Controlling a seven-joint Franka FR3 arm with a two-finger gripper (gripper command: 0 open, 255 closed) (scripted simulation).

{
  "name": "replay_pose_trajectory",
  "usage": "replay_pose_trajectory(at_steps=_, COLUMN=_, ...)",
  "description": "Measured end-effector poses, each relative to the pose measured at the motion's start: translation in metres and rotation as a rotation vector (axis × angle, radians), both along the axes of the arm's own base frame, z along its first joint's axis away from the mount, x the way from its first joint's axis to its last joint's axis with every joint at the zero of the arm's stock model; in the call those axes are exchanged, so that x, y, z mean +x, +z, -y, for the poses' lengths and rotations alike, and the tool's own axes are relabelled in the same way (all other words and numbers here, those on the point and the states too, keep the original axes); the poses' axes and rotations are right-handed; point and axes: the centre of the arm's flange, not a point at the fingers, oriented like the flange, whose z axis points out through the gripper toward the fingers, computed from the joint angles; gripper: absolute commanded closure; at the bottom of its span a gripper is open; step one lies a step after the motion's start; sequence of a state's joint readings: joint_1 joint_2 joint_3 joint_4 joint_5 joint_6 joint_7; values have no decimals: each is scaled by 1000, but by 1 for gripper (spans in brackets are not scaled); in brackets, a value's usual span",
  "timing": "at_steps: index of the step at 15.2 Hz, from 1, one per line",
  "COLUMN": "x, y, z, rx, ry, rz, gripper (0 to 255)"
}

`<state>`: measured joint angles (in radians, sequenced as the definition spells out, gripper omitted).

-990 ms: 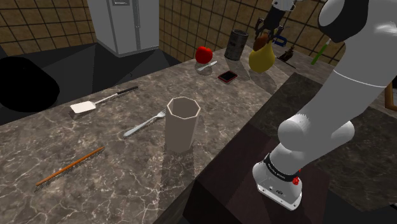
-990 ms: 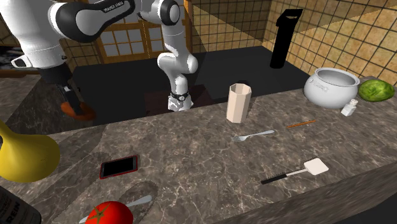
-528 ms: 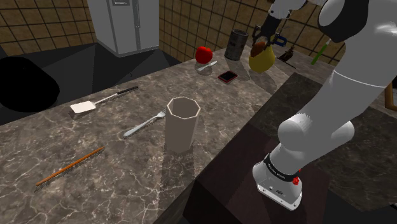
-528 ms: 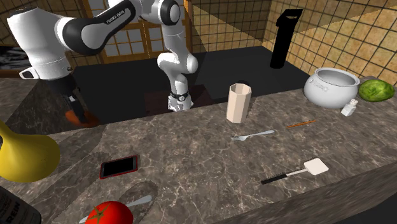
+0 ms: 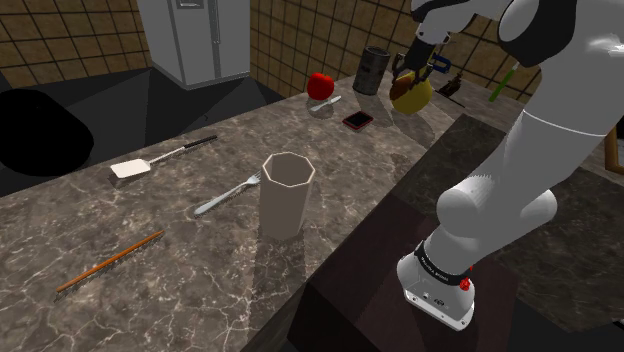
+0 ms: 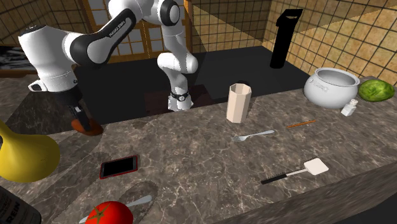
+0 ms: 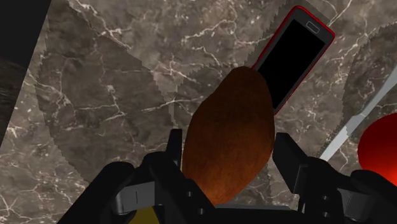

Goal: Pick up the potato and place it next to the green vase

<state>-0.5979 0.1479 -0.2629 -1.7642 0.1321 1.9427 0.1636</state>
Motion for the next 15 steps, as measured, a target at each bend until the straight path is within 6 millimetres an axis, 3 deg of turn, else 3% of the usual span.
replay_pose_trajectory(at_steps=15, x=-1, y=-78, z=0, rx=0, ry=0, rz=0, gripper=255)
